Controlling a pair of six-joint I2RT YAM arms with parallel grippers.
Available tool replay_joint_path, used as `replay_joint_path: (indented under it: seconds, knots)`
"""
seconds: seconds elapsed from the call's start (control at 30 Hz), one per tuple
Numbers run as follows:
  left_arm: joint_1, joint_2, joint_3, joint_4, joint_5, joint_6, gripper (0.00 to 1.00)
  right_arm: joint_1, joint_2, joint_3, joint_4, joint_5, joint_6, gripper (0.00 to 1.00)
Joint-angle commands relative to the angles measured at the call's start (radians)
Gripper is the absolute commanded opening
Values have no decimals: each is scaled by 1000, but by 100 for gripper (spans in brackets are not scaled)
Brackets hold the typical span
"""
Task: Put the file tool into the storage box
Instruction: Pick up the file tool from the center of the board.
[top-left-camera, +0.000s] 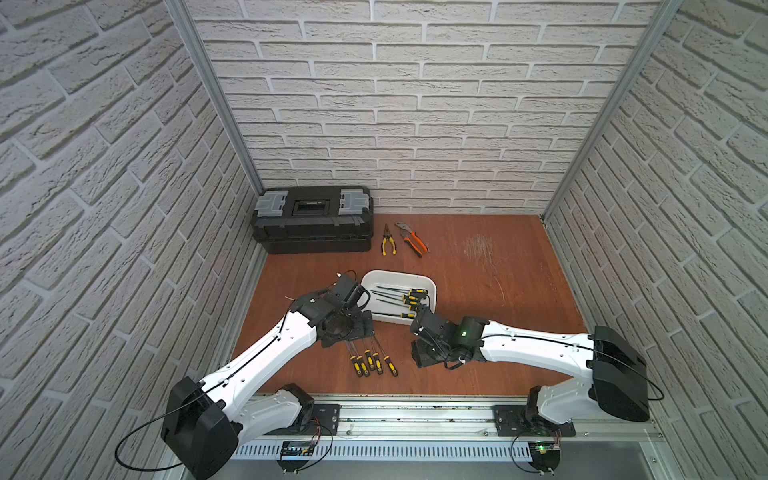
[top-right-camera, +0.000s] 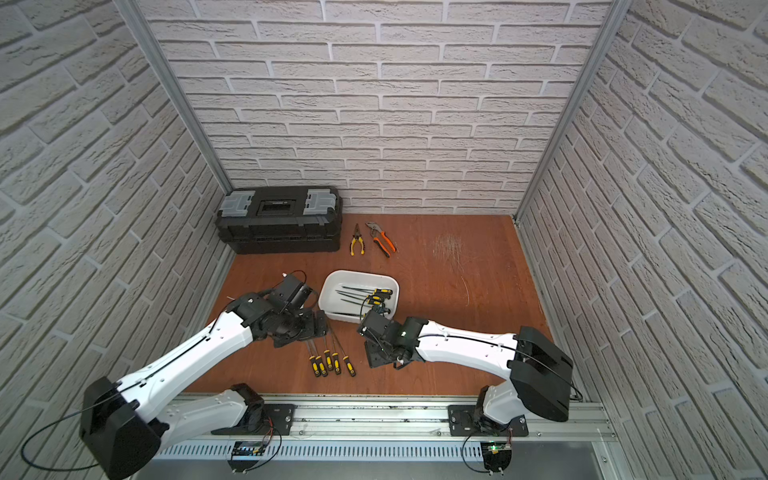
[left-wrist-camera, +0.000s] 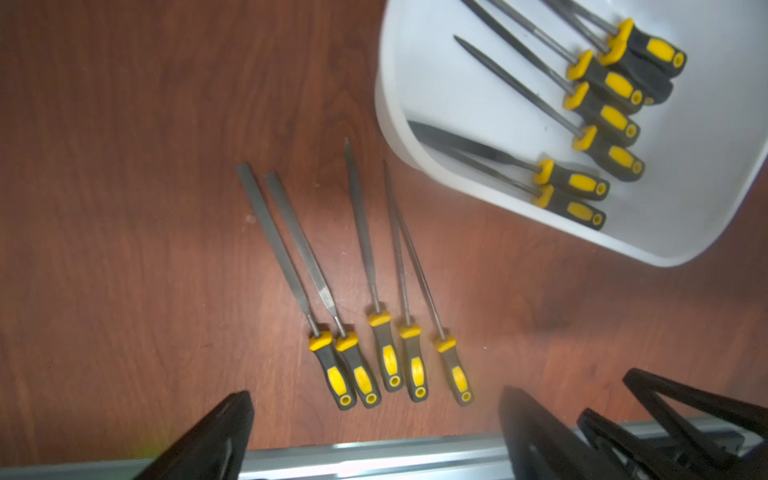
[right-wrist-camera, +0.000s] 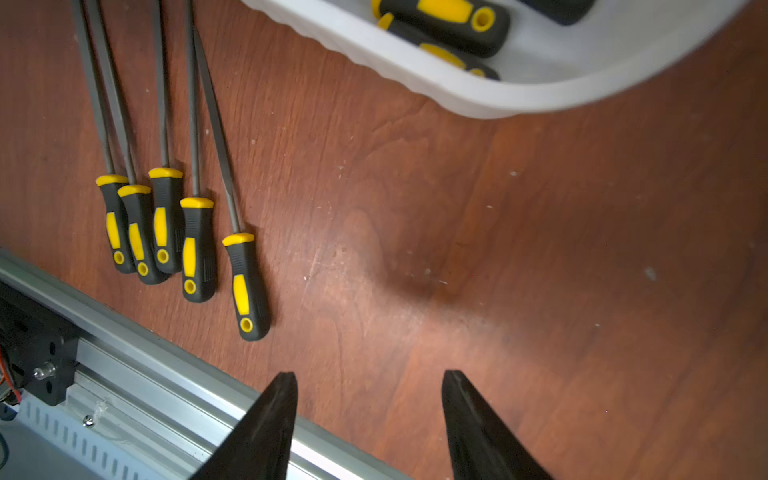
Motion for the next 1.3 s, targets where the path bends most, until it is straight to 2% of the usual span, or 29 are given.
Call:
replay_joint_path:
  seconds: [0.0,0.17,0.43,0.67,0.93,1.07,1.27]
  knots:
    - [49,-54,-9,-43,-64,-33,98,18,68,85,32,-27,-25,60]
    - [194,-135,-67,-7,15,-29,98,49,192,181,6,-43,-58,60]
    - [313,-186,-82,-50,55,15,98,85,328,277,-19,-69,-104,58]
    - [323,-215,-91,-46,57,23,98,92,402,323,-69,-46,-106,53]
    - [323,-216,-51,-63,39,58,98,97,460,360,-122,-15,-126,38]
    - [323,-203,-19,-60,22,65,98,102,455,347,-125,5,-135,30]
    - [326,-167,69,-62,-4,79,98,102,388,320,-144,22,-226,20]
